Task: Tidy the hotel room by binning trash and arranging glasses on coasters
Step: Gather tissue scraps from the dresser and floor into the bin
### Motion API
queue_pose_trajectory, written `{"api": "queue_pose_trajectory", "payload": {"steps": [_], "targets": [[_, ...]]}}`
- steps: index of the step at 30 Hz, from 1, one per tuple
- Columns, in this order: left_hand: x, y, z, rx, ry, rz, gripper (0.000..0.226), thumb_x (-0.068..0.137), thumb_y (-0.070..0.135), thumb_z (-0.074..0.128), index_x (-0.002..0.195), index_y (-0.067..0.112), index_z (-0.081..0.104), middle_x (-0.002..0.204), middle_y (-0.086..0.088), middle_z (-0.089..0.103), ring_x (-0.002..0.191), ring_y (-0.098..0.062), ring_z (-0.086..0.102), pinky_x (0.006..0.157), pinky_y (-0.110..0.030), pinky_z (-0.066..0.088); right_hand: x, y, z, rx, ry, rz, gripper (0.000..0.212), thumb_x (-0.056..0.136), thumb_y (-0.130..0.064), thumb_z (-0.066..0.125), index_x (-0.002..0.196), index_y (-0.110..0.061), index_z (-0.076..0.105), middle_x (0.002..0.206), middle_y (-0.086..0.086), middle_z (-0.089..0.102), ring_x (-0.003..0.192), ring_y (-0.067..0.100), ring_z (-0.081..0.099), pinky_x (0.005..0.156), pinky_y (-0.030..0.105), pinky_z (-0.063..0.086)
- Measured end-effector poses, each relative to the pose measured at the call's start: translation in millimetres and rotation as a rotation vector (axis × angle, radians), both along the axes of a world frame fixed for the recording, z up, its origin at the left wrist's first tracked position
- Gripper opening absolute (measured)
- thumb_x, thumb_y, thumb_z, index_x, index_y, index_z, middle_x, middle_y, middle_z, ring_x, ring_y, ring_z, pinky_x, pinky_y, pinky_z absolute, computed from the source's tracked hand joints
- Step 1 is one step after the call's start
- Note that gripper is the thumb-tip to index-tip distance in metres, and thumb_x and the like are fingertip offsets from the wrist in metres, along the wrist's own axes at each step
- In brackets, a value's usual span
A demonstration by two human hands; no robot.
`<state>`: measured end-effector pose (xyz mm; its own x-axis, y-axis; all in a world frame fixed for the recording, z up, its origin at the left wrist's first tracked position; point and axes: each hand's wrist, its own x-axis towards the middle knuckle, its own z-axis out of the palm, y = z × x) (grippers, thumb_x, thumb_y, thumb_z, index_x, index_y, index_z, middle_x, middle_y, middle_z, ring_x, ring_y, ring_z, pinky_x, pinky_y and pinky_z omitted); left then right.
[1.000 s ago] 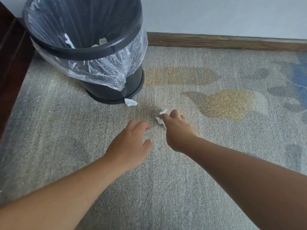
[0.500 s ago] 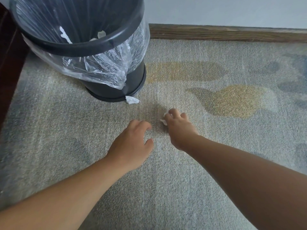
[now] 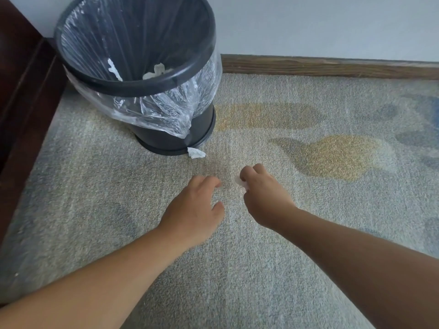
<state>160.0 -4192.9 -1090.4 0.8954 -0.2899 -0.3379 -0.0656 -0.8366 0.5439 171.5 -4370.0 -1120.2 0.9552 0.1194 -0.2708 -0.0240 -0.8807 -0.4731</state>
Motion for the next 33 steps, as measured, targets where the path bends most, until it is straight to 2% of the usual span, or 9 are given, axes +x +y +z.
{"api": "queue_pose_trajectory", "payload": {"steps": [3,5,9,11,14,18,21,28,33], "targets": [[2.0,0.4,2.4,-0.009,-0.021,0.000,0.038,0.093,0.039,0.048,0.129,0.036,0.038,0.128,0.016,0.038,0.084,-0.001,0.051,0.058,-0.014,0.032,-1.1,-0.1,21.6,0.044,-0.064,0.017,0.023,0.085,-0.002,0.047,0.089,-0.025,0.044,0.093,-0.005,0.045,0.063,0.008,0.045,0.048,0.024,0.035],[2.2,1.7,4.0,-0.016,-0.036,-0.003,0.038,0.093,0.038,0.049,0.129,0.036,0.038,0.128,0.015,0.038,0.085,-0.002,0.051,0.059,-0.013,0.032,-2.7,-1.1,36.3,0.065,-0.113,0.037,0.022,0.085,-0.003,0.049,0.085,-0.024,0.046,0.090,-0.006,0.049,0.059,0.004,0.042,0.046,0.023,0.030],[1.3,4.9,5.5,-0.007,-0.062,0.002,0.039,0.093,0.037,0.049,0.130,0.034,0.039,0.129,0.014,0.039,0.087,-0.002,0.051,0.062,-0.017,0.036,-3.6,-2.6,58.8,0.114,-0.189,0.046,0.022,0.085,-0.002,0.049,0.077,-0.022,0.046,0.079,-0.007,0.045,0.057,0.002,0.038,0.047,0.021,0.022],[3.1,6.0,5.1,0.011,-0.072,0.003,0.038,0.093,0.037,0.049,0.130,0.034,0.039,0.128,0.012,0.039,0.082,-0.002,0.052,0.063,-0.021,0.040,-1.8,-2.6,64.9,0.123,-0.211,0.046,0.021,0.085,-0.003,0.050,0.074,-0.021,0.045,0.075,-0.008,0.043,0.057,0.004,0.038,0.047,0.023,0.022],[11.5,6.8,3.8,0.031,-0.087,0.017,0.038,0.092,0.036,0.049,0.129,0.032,0.040,0.127,0.009,0.041,0.074,-0.002,0.050,0.057,-0.020,0.036,1.5,-2.2,69.5,0.135,-0.227,0.019,0.019,0.087,-0.008,0.052,0.073,-0.019,0.045,0.073,-0.009,0.042,0.057,0.007,0.040,0.046,0.025,0.024],[24.6,7.2,-0.8,0.059,-0.103,0.038,0.041,0.092,0.037,0.049,0.131,0.030,0.039,0.132,0.007,0.039,0.078,-0.007,0.053,0.061,-0.027,0.039,5.3,-1.2,71.8,0.144,-0.241,0.003,0.017,0.089,-0.020,0.054,0.074,-0.021,0.047,0.074,-0.010,0.043,0.056,0.007,0.042,0.046,0.025,0.027],[34.0,8.1,-9.5,0.104,-0.111,0.025,0.042,0.091,0.036,0.049,0.131,0.027,0.040,0.131,0.004,0.040,0.072,-0.008,0.050,0.054,-0.026,0.032,8.6,-1.7,70.4,0.140,-0.240,0.003,0.014,0.089,-0.023,0.053,0.076,-0.021,0.049,0.075,-0.010,0.043,0.057,0.007,0.043,0.047,0.025,0.031],[64.8,7.9,-32.2,0.238,-0.117,-0.088,0.050,0.092,0.035,0.048,0.138,0.020,0.038,0.142,0.001,0.033,0.116,-0.021,0.048,0.082,-0.037,0.046,15.7,-6.6,62.1,0.130,-0.205,-0.007,0.013,0.088,-0.025,0.052,0.077,-0.025,0.047,0.077,-0.012,0.043,0.061,0.005,0.044,0.048,0.026,0.036],[85.7,6.3,-44.6,0.331,-0.070,-0.186,0.051,0.092,0.034,0.047,0.139,0.018,0.037,0.150,0.004,0.024,0.130,-0.023,0.036,0.090,-0.041,0.044,20.2,-10.2,51.7,0.130,-0.179,-0.031,0.013,0.088,-0.023,0.051,0.077,-0.026,0.046,0.078,-0.011,0.044,0.060,0.007,0.044,0.048,0.027,0.038]]}}
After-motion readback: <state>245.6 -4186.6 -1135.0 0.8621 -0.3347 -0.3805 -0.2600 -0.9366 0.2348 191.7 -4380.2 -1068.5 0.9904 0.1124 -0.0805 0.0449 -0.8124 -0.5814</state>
